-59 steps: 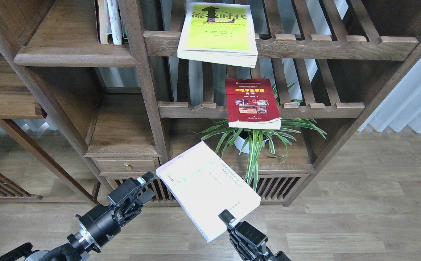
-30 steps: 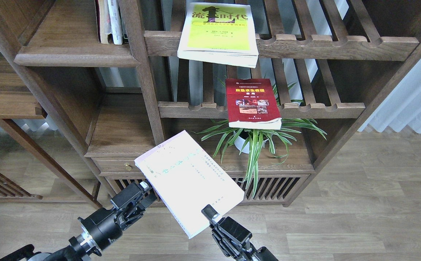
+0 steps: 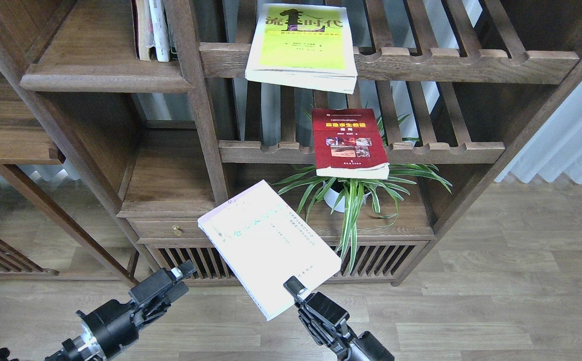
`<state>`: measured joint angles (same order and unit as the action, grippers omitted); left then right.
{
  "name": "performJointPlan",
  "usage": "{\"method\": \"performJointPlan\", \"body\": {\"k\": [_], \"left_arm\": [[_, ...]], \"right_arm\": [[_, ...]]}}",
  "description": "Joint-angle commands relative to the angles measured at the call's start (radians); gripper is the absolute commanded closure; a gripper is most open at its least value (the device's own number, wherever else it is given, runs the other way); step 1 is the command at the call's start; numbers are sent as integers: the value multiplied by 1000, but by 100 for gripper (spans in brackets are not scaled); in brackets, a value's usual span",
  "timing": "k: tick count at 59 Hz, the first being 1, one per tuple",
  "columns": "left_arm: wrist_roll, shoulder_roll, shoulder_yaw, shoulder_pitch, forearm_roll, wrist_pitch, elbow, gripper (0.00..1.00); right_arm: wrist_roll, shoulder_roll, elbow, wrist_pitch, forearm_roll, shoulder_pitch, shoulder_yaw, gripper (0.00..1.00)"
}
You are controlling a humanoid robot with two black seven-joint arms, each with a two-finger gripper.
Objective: Organize books on shelf
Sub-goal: 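Grasp the white book's edge with the left gripper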
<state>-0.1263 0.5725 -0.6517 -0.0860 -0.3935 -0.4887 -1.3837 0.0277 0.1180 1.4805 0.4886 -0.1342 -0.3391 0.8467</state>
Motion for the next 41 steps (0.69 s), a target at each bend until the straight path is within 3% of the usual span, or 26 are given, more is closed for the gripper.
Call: {"method": "performJointPlan", "body": {"k": [1,41], "left_arm": [[-3,-5,-3,0,5,0,0,0],[-3,-80,-42,-35,15,0,2,0]], "right_arm": [[0,-11,-22,0,1,9,-2,94],[3,-29,-48,0,4,14,-3,94]]}}
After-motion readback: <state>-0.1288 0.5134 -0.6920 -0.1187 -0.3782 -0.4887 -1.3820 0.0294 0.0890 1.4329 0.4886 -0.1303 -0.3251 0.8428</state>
